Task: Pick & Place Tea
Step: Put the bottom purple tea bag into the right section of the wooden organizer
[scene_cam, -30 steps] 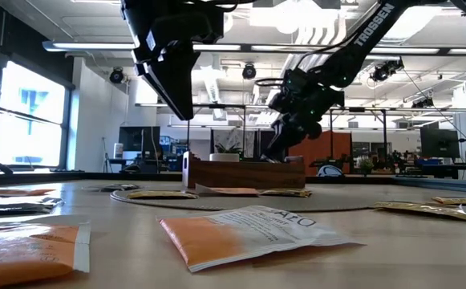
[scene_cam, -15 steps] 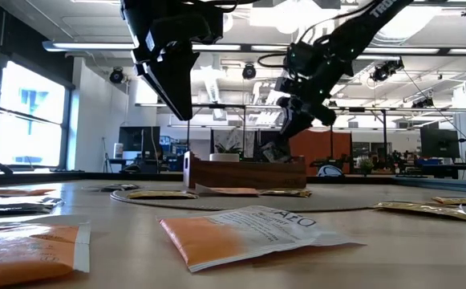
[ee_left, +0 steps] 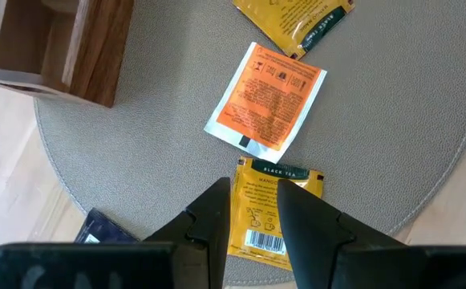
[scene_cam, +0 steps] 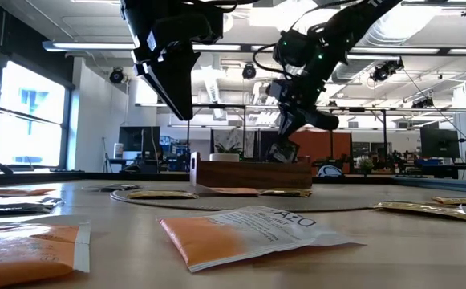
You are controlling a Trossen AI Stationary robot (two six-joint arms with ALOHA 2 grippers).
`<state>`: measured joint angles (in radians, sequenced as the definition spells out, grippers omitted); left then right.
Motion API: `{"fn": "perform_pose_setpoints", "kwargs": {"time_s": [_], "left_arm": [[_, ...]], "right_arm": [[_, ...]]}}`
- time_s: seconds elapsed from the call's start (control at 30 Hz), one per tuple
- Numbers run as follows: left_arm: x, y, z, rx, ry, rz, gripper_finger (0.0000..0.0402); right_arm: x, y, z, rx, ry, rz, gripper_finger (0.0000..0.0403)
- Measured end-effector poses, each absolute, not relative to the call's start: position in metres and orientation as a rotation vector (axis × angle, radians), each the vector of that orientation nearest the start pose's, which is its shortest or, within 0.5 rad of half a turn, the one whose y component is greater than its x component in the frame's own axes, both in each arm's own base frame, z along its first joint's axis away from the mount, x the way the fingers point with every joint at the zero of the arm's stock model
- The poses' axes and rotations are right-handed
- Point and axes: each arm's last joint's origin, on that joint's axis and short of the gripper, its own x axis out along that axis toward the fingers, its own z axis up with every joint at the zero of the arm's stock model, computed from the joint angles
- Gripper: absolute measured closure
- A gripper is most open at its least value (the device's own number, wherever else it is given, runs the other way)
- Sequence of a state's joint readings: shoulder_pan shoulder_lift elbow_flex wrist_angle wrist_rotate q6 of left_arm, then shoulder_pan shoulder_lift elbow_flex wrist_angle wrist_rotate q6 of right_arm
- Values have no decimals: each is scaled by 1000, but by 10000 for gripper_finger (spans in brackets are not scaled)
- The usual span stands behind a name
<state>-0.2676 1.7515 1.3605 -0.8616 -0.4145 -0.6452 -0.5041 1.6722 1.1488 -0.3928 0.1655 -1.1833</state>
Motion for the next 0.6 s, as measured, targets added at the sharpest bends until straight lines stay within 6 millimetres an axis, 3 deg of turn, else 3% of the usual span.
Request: {"fn": "perform_pose_setpoints", "kwargs": {"time_s": [0.6], "left_arm": [[337, -80, 236, -143, 1068, 499, 299]], "right_arm": [[308, -150, 219, -999, 1203, 114, 392]]}}
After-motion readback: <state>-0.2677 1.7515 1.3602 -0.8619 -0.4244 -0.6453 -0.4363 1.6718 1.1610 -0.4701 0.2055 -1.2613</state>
